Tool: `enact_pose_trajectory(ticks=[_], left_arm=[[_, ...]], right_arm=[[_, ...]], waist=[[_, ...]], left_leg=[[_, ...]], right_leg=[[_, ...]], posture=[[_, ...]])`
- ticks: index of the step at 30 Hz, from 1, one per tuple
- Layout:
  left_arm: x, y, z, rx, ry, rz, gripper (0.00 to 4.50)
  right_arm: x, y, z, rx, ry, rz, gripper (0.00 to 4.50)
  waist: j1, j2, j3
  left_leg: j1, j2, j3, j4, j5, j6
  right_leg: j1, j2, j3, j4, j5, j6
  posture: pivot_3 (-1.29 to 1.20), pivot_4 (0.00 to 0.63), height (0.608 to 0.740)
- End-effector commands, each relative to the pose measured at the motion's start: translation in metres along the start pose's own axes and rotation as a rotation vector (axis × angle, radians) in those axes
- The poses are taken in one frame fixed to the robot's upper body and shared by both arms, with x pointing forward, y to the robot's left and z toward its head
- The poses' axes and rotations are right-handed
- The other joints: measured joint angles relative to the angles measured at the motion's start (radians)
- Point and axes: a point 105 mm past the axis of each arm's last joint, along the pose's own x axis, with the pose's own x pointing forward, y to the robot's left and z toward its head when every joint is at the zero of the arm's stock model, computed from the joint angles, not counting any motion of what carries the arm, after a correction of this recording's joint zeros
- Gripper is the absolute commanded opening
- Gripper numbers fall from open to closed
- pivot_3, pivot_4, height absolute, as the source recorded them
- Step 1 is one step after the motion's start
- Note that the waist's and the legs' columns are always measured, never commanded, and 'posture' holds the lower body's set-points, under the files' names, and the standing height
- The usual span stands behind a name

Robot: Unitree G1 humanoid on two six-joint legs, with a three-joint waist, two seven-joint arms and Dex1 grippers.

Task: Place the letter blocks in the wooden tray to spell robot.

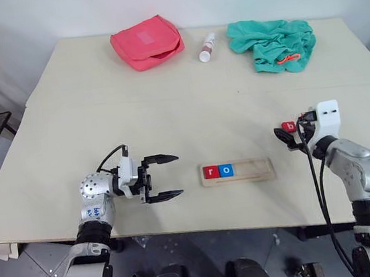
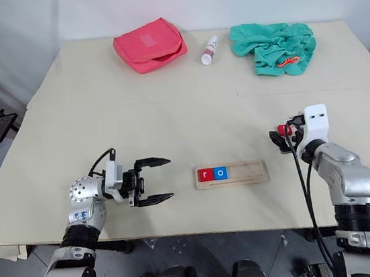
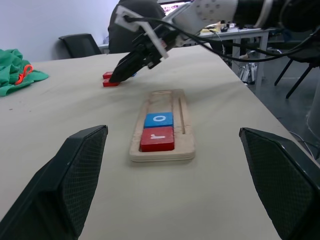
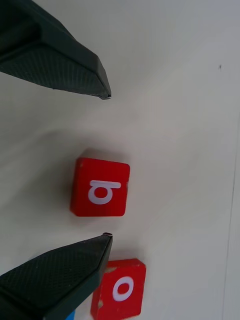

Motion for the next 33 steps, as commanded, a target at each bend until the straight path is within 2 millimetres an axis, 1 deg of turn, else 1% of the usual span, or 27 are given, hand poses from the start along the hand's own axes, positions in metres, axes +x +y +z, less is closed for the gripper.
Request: enact_pose_trajectory(ticks=[1,7,10,14,17,18,21,24,26,29,30,32,33], left_arm=[[-0.002,0.000,0.007,0.031,-0.016,0.016,4.48],[-0.002,-0.002,0.008,0.034,-0.011,0.038,4.48],[-0.002,-0.002,0.008,0.035,-0.010,0.042,4.50],[-0.003,-0.002,0.008,0.036,-0.010,0.045,4.50],[-0.004,-0.003,0.008,0.032,-0.007,0.033,4.50],[-0.005,-0.004,0.007,0.029,-0.006,0.025,4.50],[-0.006,-0.006,0.006,0.021,-0.003,0.010,4.50],[-0.008,-0.008,0.005,0.013,0.001,-0.001,4.50],[-0.009,-0.011,0.003,0.006,0.006,-0.015,4.50],[-0.009,-0.014,0.001,-0.002,0.003,-0.042,4.50],[-0.008,-0.014,0.001,-0.003,-0.001,-0.043,4.50],[-0.008,-0.014,0.001,-0.005,-0.007,-0.044,4.50],[-0.009,-0.014,0.002,-0.006,-0.007,-0.046,4.50]], right_arm=[[0.006,-0.003,0.006,-0.021,-0.008,-0.005,4.50],[0.017,-0.001,-0.004,-0.021,0.045,-0.023,4.50],[0.020,-0.004,-0.009,0.010,0.067,-0.055,3.92],[0.020,-0.006,-0.010,0.024,0.064,-0.080,2.61],[0.015,-0.004,-0.004,0.025,0.027,-0.090,1.60],[0.012,-0.001,0.001,0.027,0.000,-0.087,1.45],[-0.002,0.007,0.014,0.019,-0.061,-0.080,1.47],[-0.018,0.015,0.021,0.011,-0.097,-0.083,1.47],[-0.034,0.022,0.023,-0.007,-0.141,-0.102,1.47],[-0.052,0.032,0.008,-0.029,-0.103,-0.123,1.47],[-0.060,0.036,0.000,-0.023,-0.087,-0.128,1.47],[-0.076,0.037,-0.016,0.004,-0.057,-0.166,1.47],[-0.082,0.038,-0.021,0.015,-0.047,-0.181,1.47]], waist=[[-0.001,0.000,0.000],[-0.003,0.000,0.000],[-0.003,0.000,0.000],[-0.003,0.000,0.000],[-0.002,0.000,0.000],[0.000,0.000,0.000],[0.000,0.000,0.000],[0.000,0.000,0.000],[0.000,0.000,0.000],[0.001,0.000,0.000],[0.002,0.000,0.000],[0.003,0.000,0.000],[0.003,0.000,0.000]], left_leg=[[0.000,0.000,0.000,0.000,0.000,0.000],[0.000,0.000,0.001,0.000,0.000,0.000],[0.000,0.000,0.001,0.000,0.000,0.000],[0.000,0.001,0.000,0.000,0.000,0.000],[0.000,0.000,0.001,0.001,0.000,0.000],[0.000,0.000,0.000,0.001,0.000,0.000],[0.000,0.000,-0.001,0.000,0.000,0.000],[-0.001,0.000,-0.001,-0.001,0.000,0.000],[-0.001,0.000,-0.001,-0.001,0.000,0.000],[-0.001,0.000,-0.001,-0.001,0.000,0.000],[-0.001,0.000,-0.001,-0.001,0.000,0.000],[-0.001,0.000,-0.001,-0.001,0.000,0.000],[-0.001,0.000,-0.001,-0.001,0.000,0.000]], right_leg=[[0.000,0.000,0.000,0.000,0.000,0.000],[0.000,0.000,0.000,0.000,0.000,0.000],[0.000,0.000,0.000,0.000,0.000,0.000],[0.000,0.000,0.000,0.000,0.000,0.000],[0.000,0.000,0.001,0.000,0.000,0.000],[0.000,0.000,0.000,0.000,0.000,0.000],[0.000,0.000,0.002,0.000,0.000,0.000],[-0.001,0.000,0.002,0.000,0.000,0.000],[-0.001,0.000,0.002,0.000,0.000,0.000],[-0.001,0.000,0.003,0.000,0.000,0.000],[-0.001,0.000,0.004,0.000,0.000,0.000],[-0.001,0.000,0.005,0.000,0.000,0.000],[-0.001,0.000,0.005,0.000,0.000,0.000]], posture=[[0.00,0.150,0.740],[0.00,0.150,0.740],[0.00,0.150,0.740],[0.00,0.150,0.740],[0.00,0.150,0.740],[0.00,0.150,0.740],[0.00,0.150,0.740],[0.00,0.150,0.740],[0.00,0.150,0.740],[0.00,0.150,0.740],[0.00,0.150,0.740],[0.00,0.150,0.740],[0.00,0.150,0.740]])
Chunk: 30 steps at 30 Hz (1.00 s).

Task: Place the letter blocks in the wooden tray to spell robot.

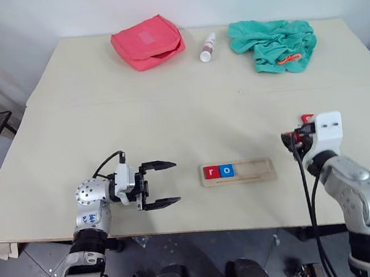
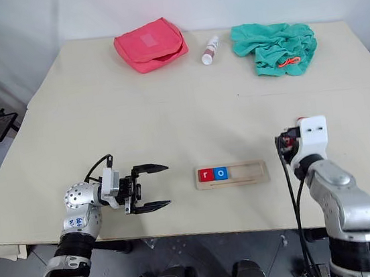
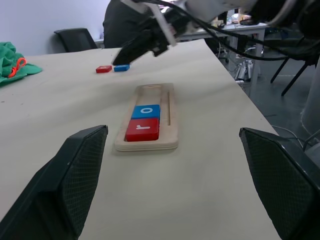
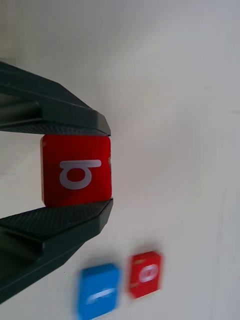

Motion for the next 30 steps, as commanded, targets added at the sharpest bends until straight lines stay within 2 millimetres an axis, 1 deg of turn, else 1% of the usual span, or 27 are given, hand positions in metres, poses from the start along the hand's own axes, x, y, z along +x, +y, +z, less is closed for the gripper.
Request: enact_pose_trajectory(ticks=[1,6,9,11,12,13,15,17,18,21,24,27,30], left_arm=[[-0.003,-0.002,0.003,0.007,-0.019,-0.026,4.50],[-0.004,-0.001,0.004,0.004,-0.026,-0.025,4.50],[-0.004,-0.002,0.005,0.005,-0.027,-0.027,4.50],[-0.003,-0.002,0.005,0.007,-0.029,-0.027,4.50],[-0.003,-0.002,0.006,0.007,-0.030,-0.026,4.50],[-0.003,-0.002,0.006,0.008,-0.031,-0.025,4.50],[-0.003,-0.002,0.006,0.010,-0.033,-0.024,4.50],[-0.003,-0.002,0.007,0.011,-0.034,-0.024,4.50],[-0.003,-0.002,0.007,0.012,-0.034,-0.023,4.50],[-0.002,-0.001,0.008,0.014,-0.035,-0.021,4.50],[-0.001,-0.001,0.008,0.015,-0.036,-0.019,4.50],[0.000,0.000,0.008,0.016,-0.038,-0.015,4.50],[0.001,0.000,0.007,0.016,-0.041,-0.013,4.50]], right_arm=[[-0.024,-0.003,0.000,0.015,-0.022,-0.061,1.47],[-0.034,-0.002,-0.006,0.039,-0.008,-0.077,1.47],[-0.036,-0.001,-0.012,0.046,-0.001,-0.077,1.47],[-0.036,0.000,-0.014,0.051,-0.009,-0.070,2.20],[-0.037,0.001,-0.013,0.052,-0.017,-0.061,2.42],[-0.037,0.001,-0.013,0.050,-0.020,-0.059,2.81],[-0.039,0.002,-0.013,0.037,-0.024,-0.047,3.37],[-0.042,0.003,-0.012,0.014,-0.028,-0.020,4.13],[-0.044,0.003,-0.010,0.004,-0.032,-0.006,4.41],[-0.047,0.004,-0.004,-0.057,-0.030,0.065,4.46],[-0.051,0.005,0.001,-0.176,0.006,0.192,4.46],[-0.053,-0.001,0.004,-0.336,0.077,0.344,4.46],[-0.050,-0.012,0.006,-0.489,0.179,0.489,4.46]], waist=[[-0.001,0.000,0.000],[-0.006,0.000,0.000],[-0.003,0.000,0.000],[-0.003,0.000,0.000],[-0.003,0.000,0.000],[-0.003,0.000,0.000],[-0.003,0.000,0.000],[-0.003,0.000,0.000],[-0.003,0.000,0.000],[-0.002,0.000,0.000],[-0.002,0.000,0.000],[-0.001,0.000,0.000],[0.000,0.000,0.000]], left_leg=[[0.000,0.000,0.000,0.000,0.000,0.000],[0.002,0.000,0.004,0.000,0.000,0.000],[0.002,0.001,0.002,0.000,0.001,-0.001],[0.002,0.000,0.002,0.000,0.001,0.000],[0.002,0.000,0.002,-0.001,0.000,0.000],[0.002,0.000,0.002,-0.001,0.000,0.000],[0.002,0.000,0.002,0.000,0.001,0.000],[0.002,0.000,0.002,0.000,0.001,0.000],[0.002,0.000,0.002,0.000,0.000,0.000],[0.002,0.000,0.003,0.000,0.001,0.000],[0.002,-0.001,0.003,0.000,0.001,0.000],[0.002,0.000,0.003,0.000,0.000,0.000],[0.002,0.000,0.003,0.000,0.000,0.000]], right_leg=[[0.000,0.000,0.000,0.000,0.000,0.000],[0.000,0.001,0.000,-0.001,0.000,0.000],[0.000,0.001,0.001,0.000,0.000,0.000],[0.000,0.001,0.002,0.000,0.000,0.000],[0.000,0.001,0.002,0.000,0.000,0.000],[0.000,0.000,0.002,0.000,0.000,0.000],[0.000,0.001,0.002,0.000,0.000,0.000],[0.000,0.001,0.002,0.000,0.000,0.000],[0.000,0.001,0.002,0.000,0.000,0.000],[0.000,0.000,0.002,0.000,0.000,0.000],[0.000,0.000,0.002,-0.001,0.000,0.000],[0.001,0.000,0.001,-0.002,0.000,0.000],[0.002,0.000,0.000,-0.003,0.000,0.000]], posture=[[0.00,0.150,0.740],[0.00,0.150,0.740],[0.00,0.150,0.740],[0.00,0.150,0.740],[0.00,0.150,0.740],[0.00,0.150,0.740],[0.00,0.150,0.740],[0.00,0.150,0.740],[0.00,0.150,0.740],[0.00,0.150,0.740],[0.00,0.150,0.740],[0.00,0.150,0.740],[0.00,0.150,0.740]])
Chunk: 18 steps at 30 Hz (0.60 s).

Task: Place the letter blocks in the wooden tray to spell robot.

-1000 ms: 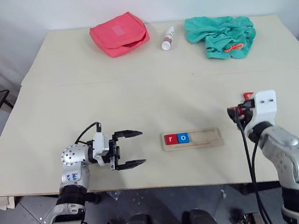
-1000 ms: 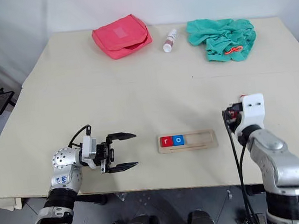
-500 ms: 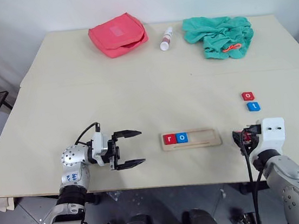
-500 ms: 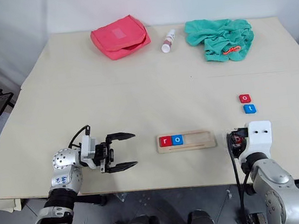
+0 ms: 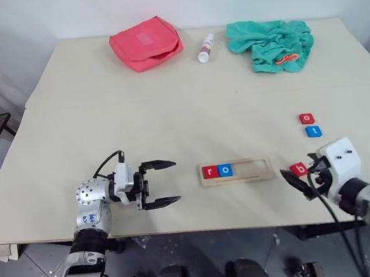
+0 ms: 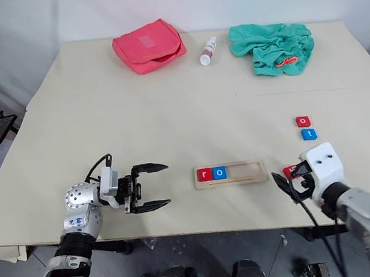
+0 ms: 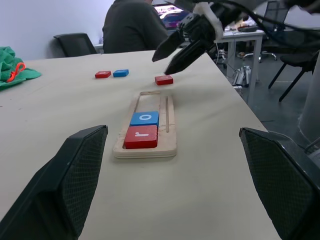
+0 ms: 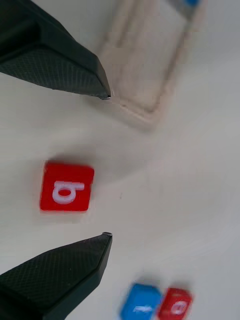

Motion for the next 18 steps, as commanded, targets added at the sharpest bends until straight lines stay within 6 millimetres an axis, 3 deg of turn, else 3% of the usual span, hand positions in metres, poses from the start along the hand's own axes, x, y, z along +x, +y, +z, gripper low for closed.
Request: enact_pose_trajectory(ticks=[1,5,11,18], left_arm=[[0.001,-0.001,0.004,0.026,-0.017,-0.015,4.50],[0.002,-0.001,0.004,0.029,-0.023,-0.007,4.50],[0.004,-0.005,0.004,0.036,-0.027,0.003,4.50],[0.001,-0.008,0.006,0.043,-0.019,0.030,4.50]], right_arm=[[-0.003,-0.009,0.002,-0.130,0.054,0.164,4.46],[0.001,-0.022,0.003,-0.243,0.099,0.286,4.46],[0.008,-0.037,-0.010,-0.371,0.209,0.465,4.46],[0.025,-0.053,-0.016,-0.490,0.259,0.572,4.46]], waist=[[0.000,0.000,0.000],[-0.001,0.000,0.000],[0.000,-0.001,0.000],[-0.002,-0.001,0.001]], left_leg=[[0.000,0.000,0.000,0.000,0.000,0.000],[0.000,0.001,0.000,0.000,0.000,0.000],[0.000,0.001,0.000,0.001,0.000,0.000],[-0.001,0.001,0.000,0.001,0.000,0.000]], right_leg=[[0.001,0.000,-0.001,-0.001,0.000,0.000],[0.001,0.000,-0.002,-0.002,0.000,0.000],[0.001,0.000,-0.004,-0.002,0.000,0.000],[0.001,-0.001,-0.005,-0.003,0.000,0.001]], posture=[[0.00,0.150,0.740],[0.00,0.150,0.740],[0.00,0.150,0.740],[0.00,0.150,0.740]])
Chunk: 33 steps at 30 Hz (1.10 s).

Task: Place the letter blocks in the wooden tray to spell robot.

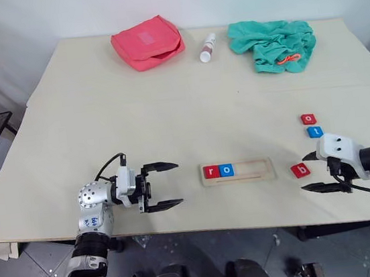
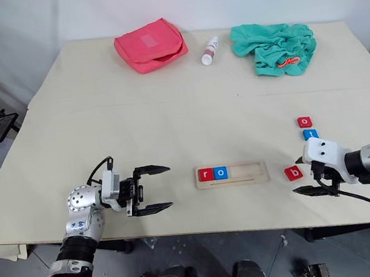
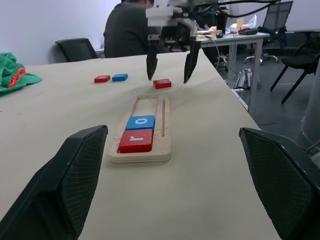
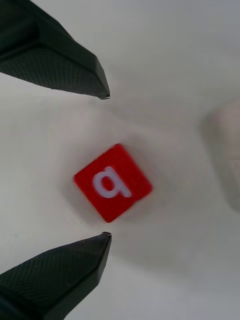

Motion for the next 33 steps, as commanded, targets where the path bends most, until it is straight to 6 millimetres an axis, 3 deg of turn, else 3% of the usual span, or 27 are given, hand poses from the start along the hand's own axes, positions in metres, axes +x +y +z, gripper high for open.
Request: enact_pose_trajectory(ticks=[1,6,7,9,16,21,25,27,31,33], left_arm=[[-0.001,0.000,0.006,0.027,-0.006,0.016,4.50],[-0.002,-0.003,0.006,0.028,-0.003,0.028,4.50],[-0.003,-0.004,0.005,0.028,-0.002,0.032,4.50],[-0.003,-0.005,0.005,0.029,0.000,0.037,4.50],[-0.003,-0.004,0.005,0.031,0.001,0.048,4.50],[-0.002,-0.005,0.004,0.029,-0.001,0.044,4.50],[-0.003,-0.006,0.002,0.023,0.003,0.033,4.50],[-0.004,-0.006,0.002,0.020,0.006,0.025,4.50],[-0.005,-0.005,0.000,0.020,0.014,0.013,4.50],[-0.005,-0.003,0.000,0.022,0.019,0.008,4.50]], right_arm=[[0.002,-0.006,0.002,-0.063,-0.003,0.041,4.46],[0.010,-0.007,0.004,-0.074,-0.029,0.079,4.46],[0.012,-0.007,0.004,-0.067,-0.032,0.084,4.29],[0.015,-0.005,0.003,-0.081,-0.030,0.102,3.83],[0.012,-0.008,0.007,-0.071,-0.042,0.082,1.52],[-0.002,-0.013,0.028,-0.051,-0.073,0.046,1.47],[-0.009,-0.011,0.064,-0.045,-0.132,0.056,1.47],[-0.007,-0.009,0.082,-0.053,-0.140,0.071,1.47],[0.002,-0.002,0.098,-0.067,-0.124,0.109,1.47],[0.015,0.000,0.107,-0.098,-0.115,0.119,1.47]], waist=[[0.000,0.000,0.000],[0.000,0.000,0.000],[0.000,0.000,0.000],[-0.001,0.000,0.000],[-0.001,-0.001,0.000],[-0.001,-0.001,0.000],[0.001,0.000,0.000],[0.001,0.000,0.000],[0.002,0.000,0.000],[0.001,0.000,0.000]], left_leg=[[0.000,0.000,0.000,0.000,0.000,0.000],[0.000,0.001,0.000,0.000,0.000,0.000],[0.000,0.001,0.000,0.000,0.000,0.000],[0.000,0.001,0.000,0.000,0.000,0.000],[0.000,0.002,0.000,0.003,0.000,0.000],[0.000,0.002,0.000,0.004,0.000,0.000],[0.000,0.002,0.000,0.003,0.000,0.000],[0.000,0.002,-0.001,0.003,0.000,0.000],[-0.001,0.002,-0.001,0.003,0.000,0.000],[-0.001,0.001,-0.002,0.003,0.000,0.000]], right_leg=[[0.000,0.000,0.000,0.000,0.000,0.000],[0.000,0.000,-0.001,0.000,0.000,0.000],[0.000,0.000,-0.001,0.000,0.000,0.000],[0.000,0.000,-0.001,0.000,0.000,0.000],[0.002,0.001,-0.001,0.000,0.000,0.000],[0.001,0.001,0.000,0.001,0.000,0.000],[0.000,0.001,0.000,0.001,0.000,0.000],[0.000,0.000,0.000,0.001,0.000,0.000],[0.000,0.000,0.002,0.000,0.000,0.000],[0.000,0.000,0.002,0.000,0.000,0.000]], posture=[[0.00,0.150,0.740],[0.00,0.150,0.740],[0.00,0.150,0.740],[0.00,0.150,0.740],[0.00,0.150,0.740],[0.00,0.150,0.740],[0.00,0.150,0.740],[0.00,0.150,0.740],[0.00,0.150,0.740],[0.00,0.150,0.740]])
